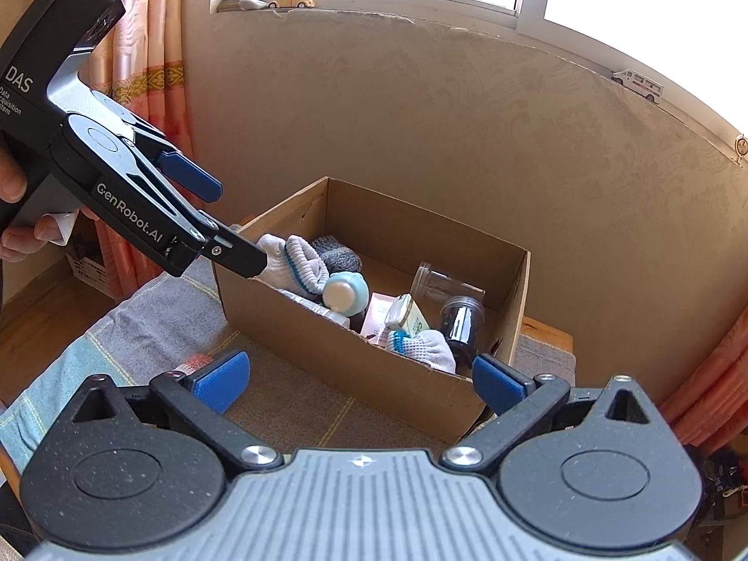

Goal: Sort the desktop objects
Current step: 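Withdraw both tools toward the pink sock and green C&S pack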

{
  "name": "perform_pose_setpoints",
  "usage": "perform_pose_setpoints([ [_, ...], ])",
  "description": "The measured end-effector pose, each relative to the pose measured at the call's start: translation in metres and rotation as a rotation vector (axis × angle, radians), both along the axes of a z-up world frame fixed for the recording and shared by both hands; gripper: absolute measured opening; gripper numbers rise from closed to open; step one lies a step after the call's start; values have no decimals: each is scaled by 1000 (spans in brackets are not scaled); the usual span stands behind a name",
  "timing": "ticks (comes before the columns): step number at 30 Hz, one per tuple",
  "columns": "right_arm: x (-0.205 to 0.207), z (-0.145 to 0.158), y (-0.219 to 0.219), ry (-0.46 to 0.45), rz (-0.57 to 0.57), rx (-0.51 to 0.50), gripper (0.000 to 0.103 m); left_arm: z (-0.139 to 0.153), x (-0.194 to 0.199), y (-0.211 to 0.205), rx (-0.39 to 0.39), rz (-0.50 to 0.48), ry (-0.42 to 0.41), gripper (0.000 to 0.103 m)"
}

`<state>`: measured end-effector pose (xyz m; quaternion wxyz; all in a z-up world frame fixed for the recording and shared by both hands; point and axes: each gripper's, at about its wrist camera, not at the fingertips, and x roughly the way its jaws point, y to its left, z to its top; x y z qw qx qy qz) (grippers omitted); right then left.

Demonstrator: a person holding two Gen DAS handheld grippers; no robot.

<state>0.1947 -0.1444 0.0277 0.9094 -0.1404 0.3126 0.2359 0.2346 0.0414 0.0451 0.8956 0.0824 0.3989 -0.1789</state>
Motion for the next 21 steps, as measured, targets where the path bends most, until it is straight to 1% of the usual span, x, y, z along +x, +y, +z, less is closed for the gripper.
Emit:
perform_pose_setpoints([
  [8,-17,-12,9,38,19,13,103,-16,-18,12,-19,3,27,92],
  [14,-20,-30,16,88,15,23,103,-35,-32,17,-33,-12,40,92],
  [17,-23,-40,20,114,26,11,103,-47,-39,20,-37,-12,55,92],
  [21,-26,-51,28,136,48,-15,103,-63,-46,21,-3,-42,51,92],
])
